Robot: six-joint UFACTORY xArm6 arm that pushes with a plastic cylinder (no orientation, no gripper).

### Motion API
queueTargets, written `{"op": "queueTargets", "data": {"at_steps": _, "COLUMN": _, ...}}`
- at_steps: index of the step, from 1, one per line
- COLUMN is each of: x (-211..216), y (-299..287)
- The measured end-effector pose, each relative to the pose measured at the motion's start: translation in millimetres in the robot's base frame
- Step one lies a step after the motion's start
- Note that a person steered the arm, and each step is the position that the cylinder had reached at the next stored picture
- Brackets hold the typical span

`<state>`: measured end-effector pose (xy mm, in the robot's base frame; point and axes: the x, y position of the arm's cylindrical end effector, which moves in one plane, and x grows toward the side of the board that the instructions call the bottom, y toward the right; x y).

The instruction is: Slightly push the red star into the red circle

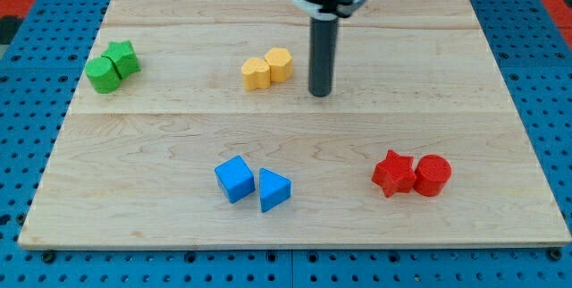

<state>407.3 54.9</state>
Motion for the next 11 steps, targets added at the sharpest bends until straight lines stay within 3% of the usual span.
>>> {"op": "queueTargets", "data": {"at_steps": 5, "x": -13.0, "y": 16.8}}
{"op": "queueTargets", "data": {"at_steps": 8, "x": -66.1, "y": 17.8}}
{"op": "queueTargets", "data": {"at_steps": 11, "x": 81.3, "y": 24.2}}
